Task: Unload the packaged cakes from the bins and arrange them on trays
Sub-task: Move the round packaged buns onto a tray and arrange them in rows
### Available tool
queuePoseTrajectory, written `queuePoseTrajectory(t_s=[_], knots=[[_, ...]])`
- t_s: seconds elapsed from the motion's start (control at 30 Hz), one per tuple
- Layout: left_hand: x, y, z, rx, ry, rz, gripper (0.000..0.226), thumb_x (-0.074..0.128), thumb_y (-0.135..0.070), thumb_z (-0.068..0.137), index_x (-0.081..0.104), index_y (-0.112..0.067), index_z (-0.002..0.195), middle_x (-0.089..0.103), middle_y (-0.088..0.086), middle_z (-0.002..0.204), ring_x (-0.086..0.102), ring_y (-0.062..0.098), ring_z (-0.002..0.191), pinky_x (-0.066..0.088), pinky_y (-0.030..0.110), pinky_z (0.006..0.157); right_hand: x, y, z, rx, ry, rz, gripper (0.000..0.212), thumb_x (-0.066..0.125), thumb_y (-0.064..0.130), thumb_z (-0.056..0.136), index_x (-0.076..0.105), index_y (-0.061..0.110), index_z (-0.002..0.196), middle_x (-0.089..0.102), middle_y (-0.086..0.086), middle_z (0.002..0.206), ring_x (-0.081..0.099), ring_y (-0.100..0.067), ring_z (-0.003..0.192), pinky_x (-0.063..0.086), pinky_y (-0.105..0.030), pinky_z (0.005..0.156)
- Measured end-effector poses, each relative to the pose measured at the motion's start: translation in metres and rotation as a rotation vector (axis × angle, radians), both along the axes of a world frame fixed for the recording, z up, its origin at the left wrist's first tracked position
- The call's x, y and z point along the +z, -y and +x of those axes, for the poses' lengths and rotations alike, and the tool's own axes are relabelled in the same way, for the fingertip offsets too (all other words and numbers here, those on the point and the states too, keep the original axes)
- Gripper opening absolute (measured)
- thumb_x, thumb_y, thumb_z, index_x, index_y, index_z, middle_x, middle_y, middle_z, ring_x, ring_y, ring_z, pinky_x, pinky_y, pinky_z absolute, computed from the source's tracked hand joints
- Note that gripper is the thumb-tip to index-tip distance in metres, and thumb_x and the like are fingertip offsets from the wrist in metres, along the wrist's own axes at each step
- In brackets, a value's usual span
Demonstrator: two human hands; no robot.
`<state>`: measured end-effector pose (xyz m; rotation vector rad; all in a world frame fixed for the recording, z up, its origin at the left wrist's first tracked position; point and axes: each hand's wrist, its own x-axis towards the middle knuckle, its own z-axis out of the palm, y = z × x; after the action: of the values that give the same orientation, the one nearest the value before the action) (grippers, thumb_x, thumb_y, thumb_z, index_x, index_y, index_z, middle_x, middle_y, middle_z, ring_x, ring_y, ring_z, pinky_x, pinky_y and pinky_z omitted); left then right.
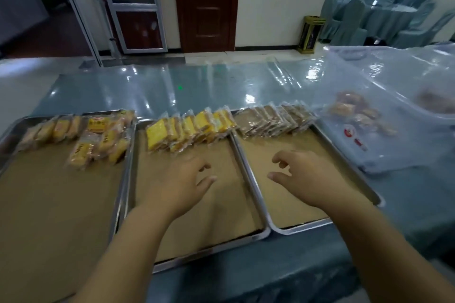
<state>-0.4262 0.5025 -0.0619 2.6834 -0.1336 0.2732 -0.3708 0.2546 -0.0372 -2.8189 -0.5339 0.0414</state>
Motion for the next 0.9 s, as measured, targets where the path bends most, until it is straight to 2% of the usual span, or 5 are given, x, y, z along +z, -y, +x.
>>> queuePoseTrajectory(t_s=[0.17,0.33,0.5,0.73,0.9], knots=[[0.006,0.069,0.008,-0.055,-0.01,-0.045,0.029,0.058,-0.041,0.088,0.06,-0.024,0.11,0.059,-0.008,0.106,0.047,0.003,0.088,0.031,0.006,0.063,0.013,0.072,0.004,-0.049,0.052,0.016,0.037,0.057,0.053,0.084,0.056,0.033,0.116,0.063,0.012,0.106,0.054,-0.007,0.087,0.041,-0.027,0.068],[0.017,0.12,0.042,-0.112,-0.004,-0.041,0.028,0.058,-0.044,0.087,0.059,-0.028,0.109,0.059,-0.012,0.101,0.048,0.0,0.086,0.036,0.007,0.065,0.032,0.126,0.028,-0.098,0.111,0.061,0.032,0.06,0.049,0.083,0.061,0.032,0.11,0.063,0.013,0.099,0.058,-0.012,0.094,0.046,-0.031,0.076],[0.034,0.167,0.103,-0.141,0.055,-0.042,0.031,0.055,-0.05,0.085,0.059,-0.031,0.109,0.057,-0.017,0.096,0.055,0.001,0.085,0.05,0.026,0.073,0.058,0.176,0.071,-0.099,0.194,0.044,0.029,0.06,0.05,0.083,0.062,0.033,0.106,0.064,0.015,0.096,0.06,-0.011,0.09,0.05,-0.034,0.08],[0.067,0.235,0.201,-0.192,0.128,-0.153,0.025,0.055,-0.054,0.079,0.063,-0.034,0.093,0.062,-0.018,0.085,0.058,-0.003,0.078,0.05,0.023,0.068,0.093,0.249,0.155,-0.162,0.276,0.005,0.028,0.061,0.048,0.08,0.065,0.03,0.101,0.06,0.015,0.084,0.062,-0.014,0.08,0.051,-0.034,0.072],[0.085,0.284,0.258,-0.275,0.144,-0.152,0.023,0.059,-0.049,0.081,0.064,-0.031,0.096,0.064,-0.016,0.089,0.06,0.002,0.08,0.049,0.026,0.069,0.102,0.302,0.21,-0.195,0.274,-0.011,0.04,0.053,0.056,0.074,0.066,0.03,0.101,0.058,0.018,0.082,0.06,-0.008,0.074,0.054,-0.037,0.069]])
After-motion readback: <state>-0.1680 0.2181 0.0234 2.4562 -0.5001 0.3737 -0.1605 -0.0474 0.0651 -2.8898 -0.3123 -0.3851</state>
